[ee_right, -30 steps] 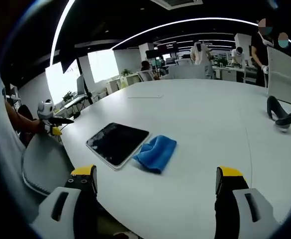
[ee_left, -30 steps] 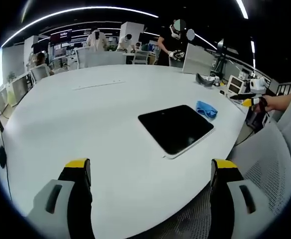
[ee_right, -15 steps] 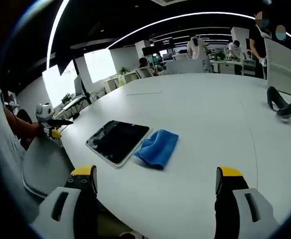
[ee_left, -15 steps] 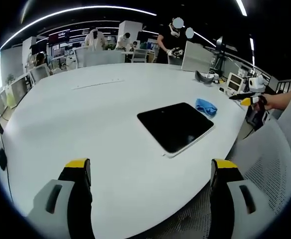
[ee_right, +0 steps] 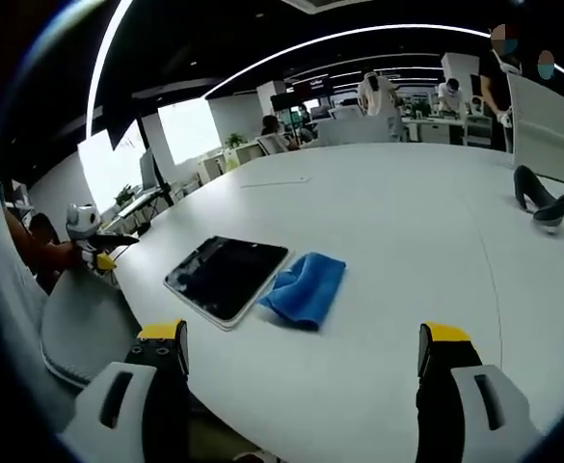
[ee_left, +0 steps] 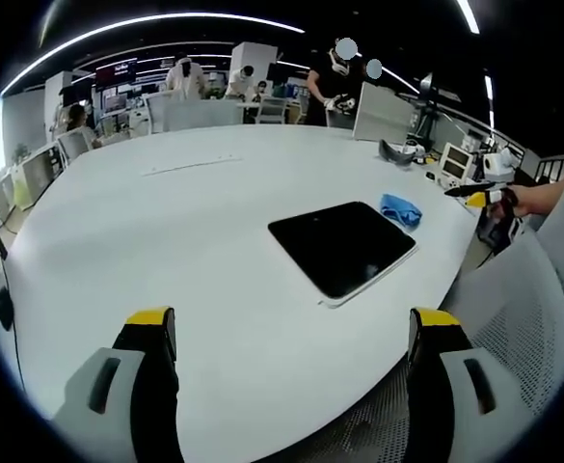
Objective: Wipe the mirror surface with the cleaning cloth until all visible marks leave the cleaned area.
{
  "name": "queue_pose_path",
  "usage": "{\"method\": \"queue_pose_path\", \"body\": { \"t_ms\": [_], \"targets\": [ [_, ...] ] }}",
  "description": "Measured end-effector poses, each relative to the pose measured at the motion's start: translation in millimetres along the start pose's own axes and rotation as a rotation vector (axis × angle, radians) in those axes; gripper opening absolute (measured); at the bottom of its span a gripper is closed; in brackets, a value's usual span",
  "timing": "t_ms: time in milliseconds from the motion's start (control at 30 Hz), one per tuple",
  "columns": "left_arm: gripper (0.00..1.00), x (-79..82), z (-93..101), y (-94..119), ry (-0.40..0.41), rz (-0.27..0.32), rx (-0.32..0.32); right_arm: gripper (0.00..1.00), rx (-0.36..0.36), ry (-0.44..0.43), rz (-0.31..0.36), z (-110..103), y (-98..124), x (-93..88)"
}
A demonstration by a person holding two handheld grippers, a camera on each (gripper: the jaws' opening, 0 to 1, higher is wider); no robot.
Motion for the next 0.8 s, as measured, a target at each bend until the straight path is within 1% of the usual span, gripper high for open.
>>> {"method": "queue_pose_path", "body": {
  "t_ms": [200, 400, 567, 633, 733, 800],
  "targets": [
    [0.99, 1.0, 0.7, 0.9, 0.001, 0.009, -0.002, 0.98, -0.003, -0.01, 0.012, -3.5, -3.1, 2.0],
    [0.99, 0.8, 3.6, 0.2, -0.009, 0.005, -0.014, 0.98, 0.009, -0.002, -0.001, -10.3, -4.1, -0.8],
    [0.99, 3.1, 3.0, 0.7, -0.009, 0.021, -0.012, 0.98, 0.011, 0.002, -0.006, -15.5, -5.7, -3.8],
    [0.99, 2.6, 3.9, 0.7, -0.015, 0.016, -0.01, 0.98, 0.017, 0.005, -0.01, -20.5, -5.7, -3.5],
    [0.99, 3.5, 5.0, 0.8, -0.008, 0.022, -0.021, 0.98, 0.029, 0.046, -0.012, -27.6, -2.9, 3.2],
    [0.99, 4.3, 4.2, 1.3, 0.001, 0.026, -0.021, 0.98, 0.031, 0.059, -0.016, -27.6, -2.9, 3.7]
  ]
}}
Point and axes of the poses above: the point that each gripper's makers call its tool centre point, and the gripper's own axes: y roughly backward along the fingers, z roughly to its right, x roughly out of its top, the point moved 4 cm from there along y, roughly backward along the fingers, and after that the axes turned 8 degrees about y, right-handed, at the moved point
